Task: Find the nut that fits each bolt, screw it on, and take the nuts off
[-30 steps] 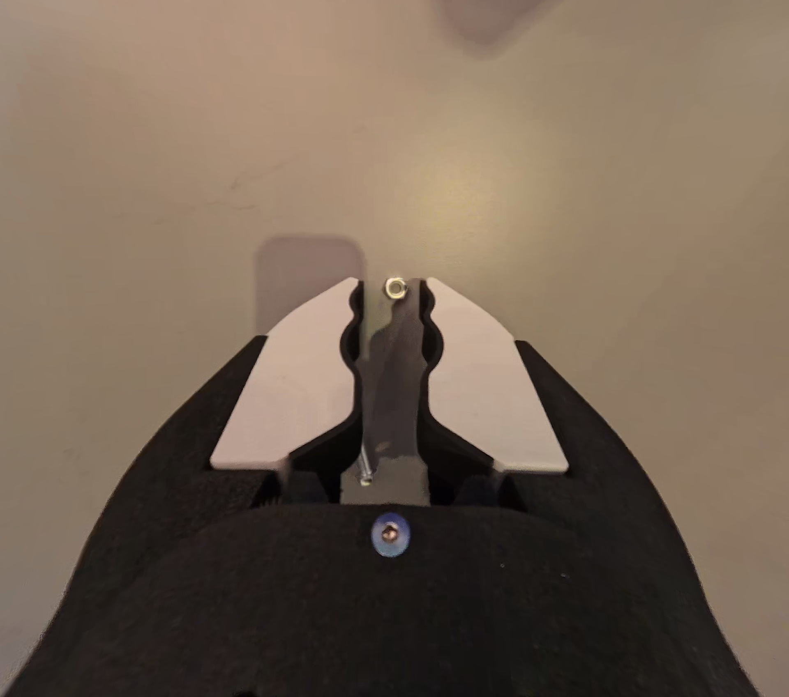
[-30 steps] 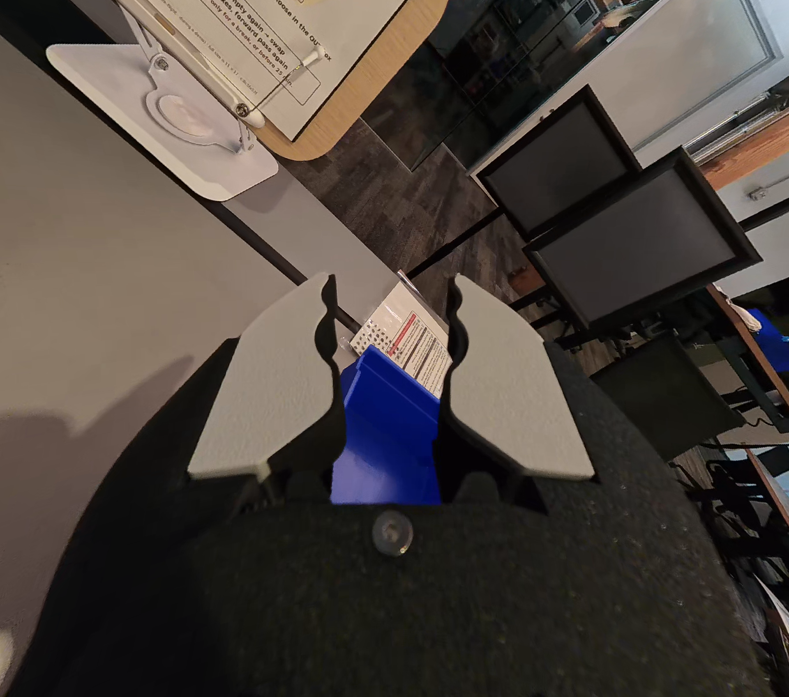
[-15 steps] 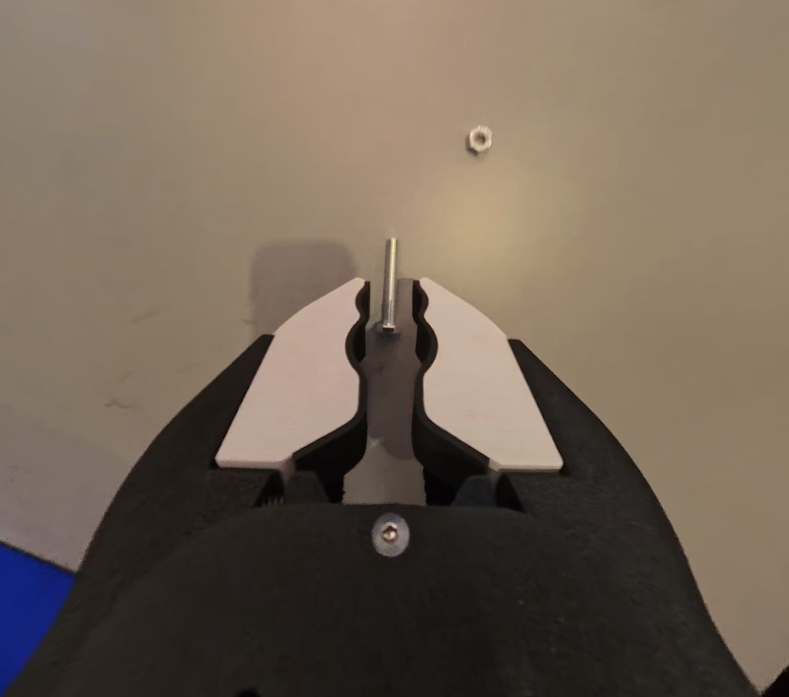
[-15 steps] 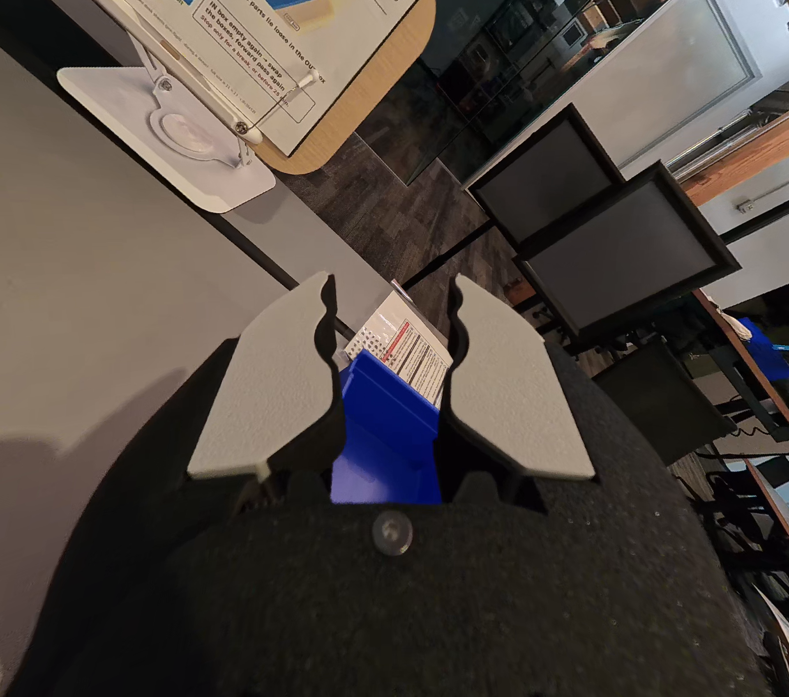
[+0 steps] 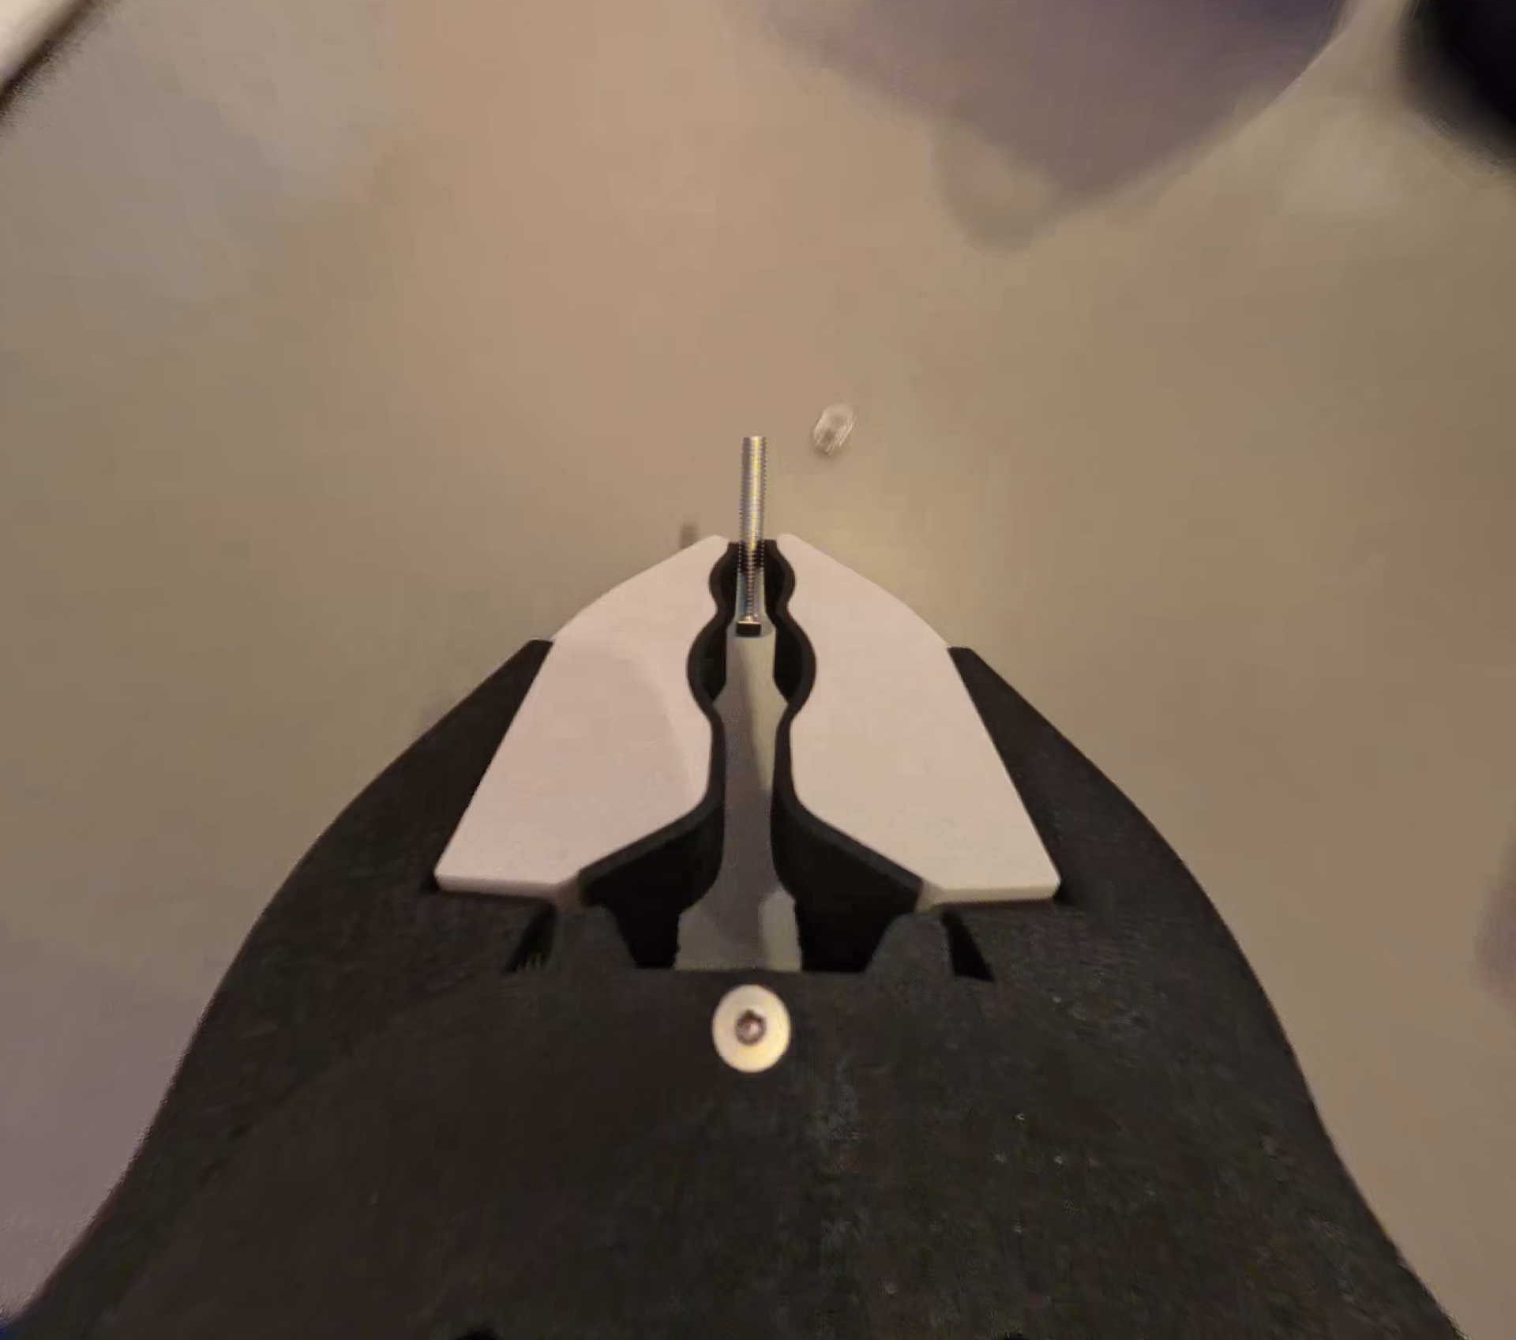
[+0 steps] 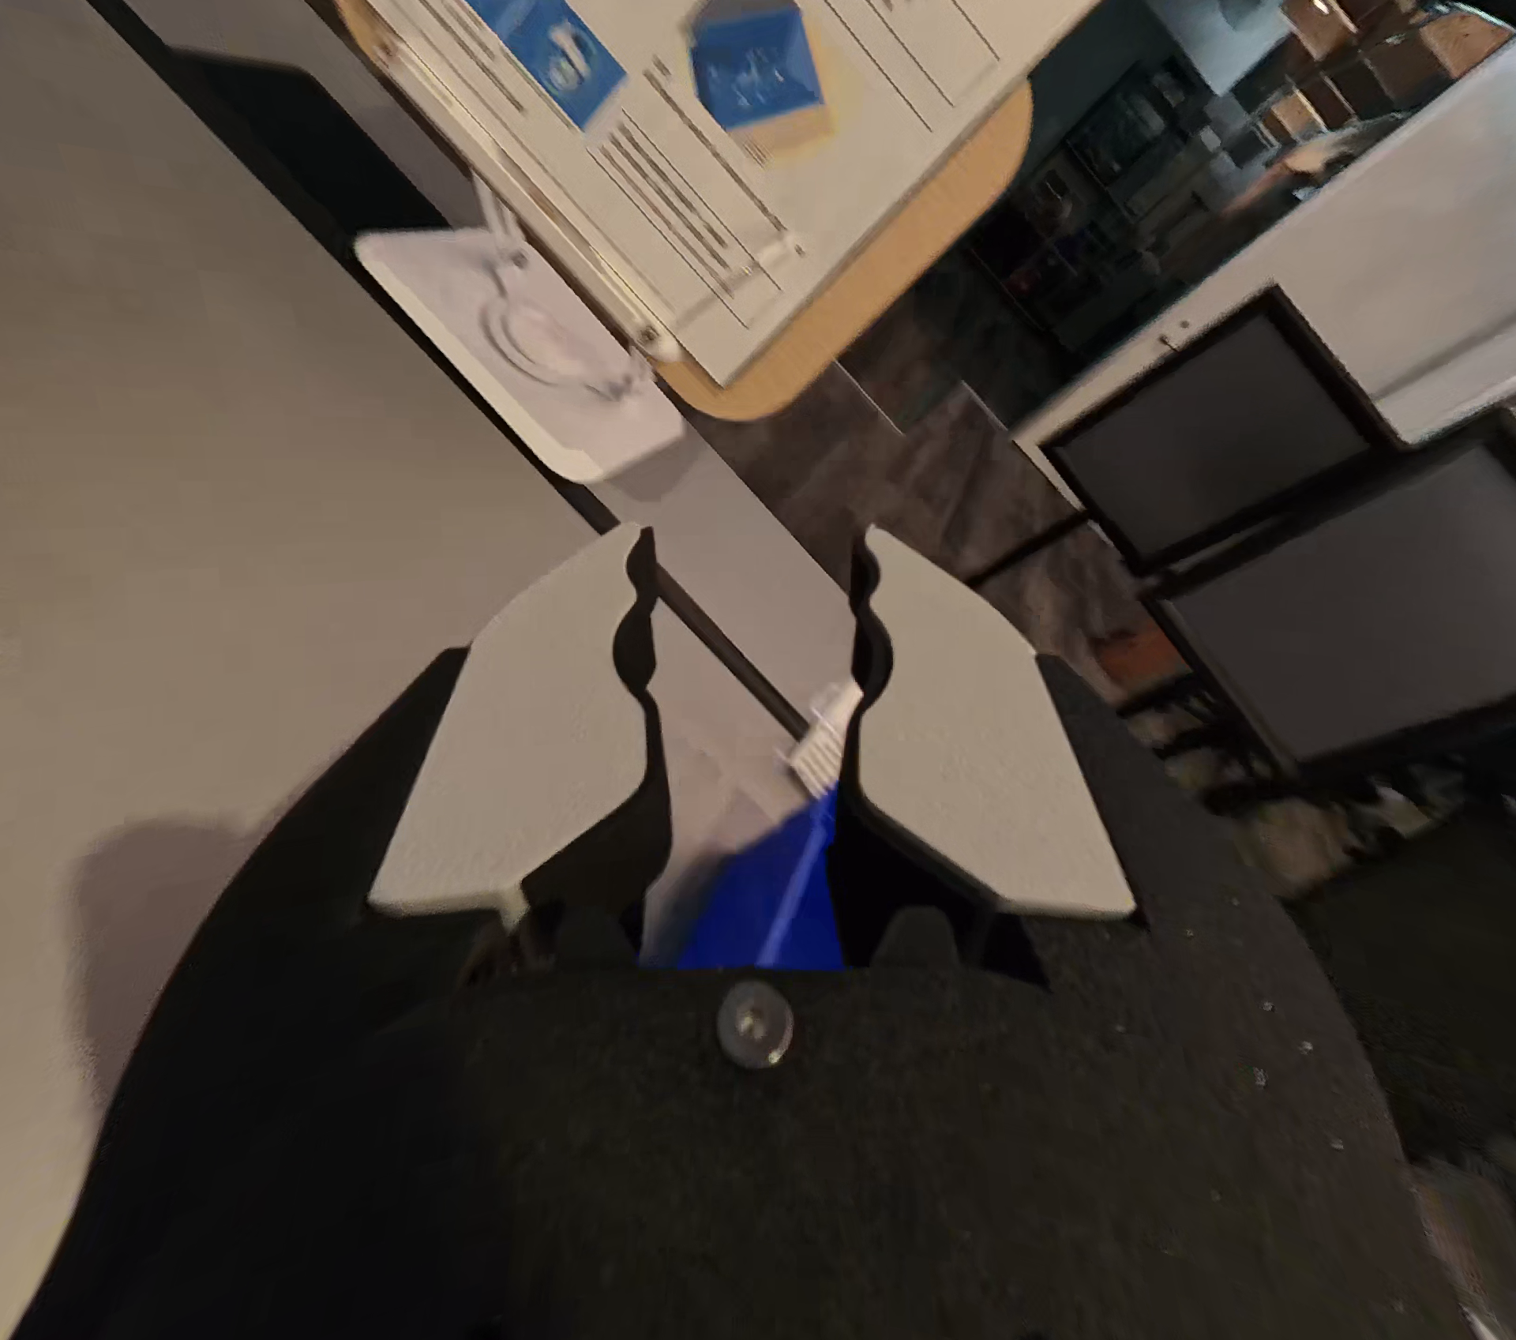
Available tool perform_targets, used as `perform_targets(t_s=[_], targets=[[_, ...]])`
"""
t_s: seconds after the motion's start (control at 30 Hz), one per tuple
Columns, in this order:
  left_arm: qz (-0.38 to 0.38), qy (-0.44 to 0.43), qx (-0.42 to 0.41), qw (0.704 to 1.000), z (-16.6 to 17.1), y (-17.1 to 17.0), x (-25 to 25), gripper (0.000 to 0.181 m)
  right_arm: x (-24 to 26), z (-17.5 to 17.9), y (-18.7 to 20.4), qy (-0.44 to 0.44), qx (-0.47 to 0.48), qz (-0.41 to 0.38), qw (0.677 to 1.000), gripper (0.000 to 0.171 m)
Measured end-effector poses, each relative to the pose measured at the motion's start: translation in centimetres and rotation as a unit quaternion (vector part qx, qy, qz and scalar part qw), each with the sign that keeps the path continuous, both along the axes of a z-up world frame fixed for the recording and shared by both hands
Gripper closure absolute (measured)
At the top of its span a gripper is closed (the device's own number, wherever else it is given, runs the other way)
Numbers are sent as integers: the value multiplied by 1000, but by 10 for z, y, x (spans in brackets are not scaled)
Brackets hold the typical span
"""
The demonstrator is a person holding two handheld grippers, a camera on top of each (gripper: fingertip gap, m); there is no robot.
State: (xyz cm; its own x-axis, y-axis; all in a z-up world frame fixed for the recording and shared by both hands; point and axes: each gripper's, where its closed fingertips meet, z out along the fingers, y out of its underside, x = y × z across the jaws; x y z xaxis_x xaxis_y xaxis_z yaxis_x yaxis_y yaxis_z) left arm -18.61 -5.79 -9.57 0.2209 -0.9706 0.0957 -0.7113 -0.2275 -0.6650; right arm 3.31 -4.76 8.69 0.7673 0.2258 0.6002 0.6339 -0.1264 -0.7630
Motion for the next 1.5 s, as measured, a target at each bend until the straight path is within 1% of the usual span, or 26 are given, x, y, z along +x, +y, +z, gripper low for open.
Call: perform_targets(t_s=[0.07, 0.13, 0.17, 0.2, 0.27, 0.3, 0.33, 0.37, 0.43, 0.5, 0.57, 0.67, 0.77, 0.87, 1.07, 1.17, 1.33, 1.37, 1.4, 1.47, 1.5], targets=[[-20, -120, -2, 993, 56, -8, 18, 176, -35, -3, 1, 78, 0, 90, 993, 127], [-44, -218, 9, 975, 109, -17, 31, 177, -78, -3, -9, 164, -13, 212, 963, 127], [-57, -248, 13, 967, 128, -22, 37, 177, -95, 1, -16, 202, -15, 262, 944, 126], [-64, -270, 22, 960, 144, -24, 42, 177, -109, 7, -25, 241, -14, 311, 919, 123], [-75, -299, 27, 951, 164, -28, 52, 177, -128, 25, -45, 327, -15, 394, 859, 123], [-80, -313, 21, 946, 170, -31, 56, 177, -132, 32, -51, 362, -17, 417, 834, 124], [-82, -330, 15, 940, 174, -34, 58, 176, -133, 36, -54, 389, -19, 429, 815, 128], [-85, -353, 8, 932, 178, -37, 58, 177, -135, 38, -55, 407, -19, 434, 803, 134], [-87, -395, -2, 915, 180, -40, 57, 177, -137, 34, -54, 425, -23, 434, 794, 141], [-87, -374, -6, 923, 169, -37, 56, 177, -141, 30, -54, 437, -33, 441, 783, 143], [-79, -372, 0, 925, 164, -33, 54, 177, -143, 27, -52, 451, -42, 440, 775, 143], [-82, -380, -12, 921, 164, -32, 51, 177, -144, 19, -46, 445, -46, 422, 789, 146], [-89, -393, -16, 915, 173, -35, 52, 177, -153, 13, -45, 434, -56, 423, 793, 148], [-93, -386, -2, 918, 172, -39, 53, 177, -159, 8, -43, 429, -57, 424, 796, 149], [-97, -388, 0, 917, 174, -44, 56, 177, -168, 2, -46, 435, -78, 443, 780, 154], [-101, -380, 11, 919, 172, -46, 57, 177, -173, -2, -49, 420, -79, 449, 785, 165], [-109, -383, 17, 917, 173, -49, 58, 177, -175, 0, -51, 438, -84, 455, 771, 166], [-110, -387, 19, 915, 174, -49, 57, 176, -174, -1, -52, 442, -92, 455, 768, 166], [-103, -396, 21, 912, 175, -46, 55, 168, -173, 0, -51, 448, -94, 453, 765, 166], [-102, -416, 26, 903, 179, -44, 50, 147, -169, 3, -50, 462, -94, 452, 757, 166], [-107, -429, 27, 896, 181, -44, 46, 147, -167, 4, -51, 468, -98, 454, 752, 166]])
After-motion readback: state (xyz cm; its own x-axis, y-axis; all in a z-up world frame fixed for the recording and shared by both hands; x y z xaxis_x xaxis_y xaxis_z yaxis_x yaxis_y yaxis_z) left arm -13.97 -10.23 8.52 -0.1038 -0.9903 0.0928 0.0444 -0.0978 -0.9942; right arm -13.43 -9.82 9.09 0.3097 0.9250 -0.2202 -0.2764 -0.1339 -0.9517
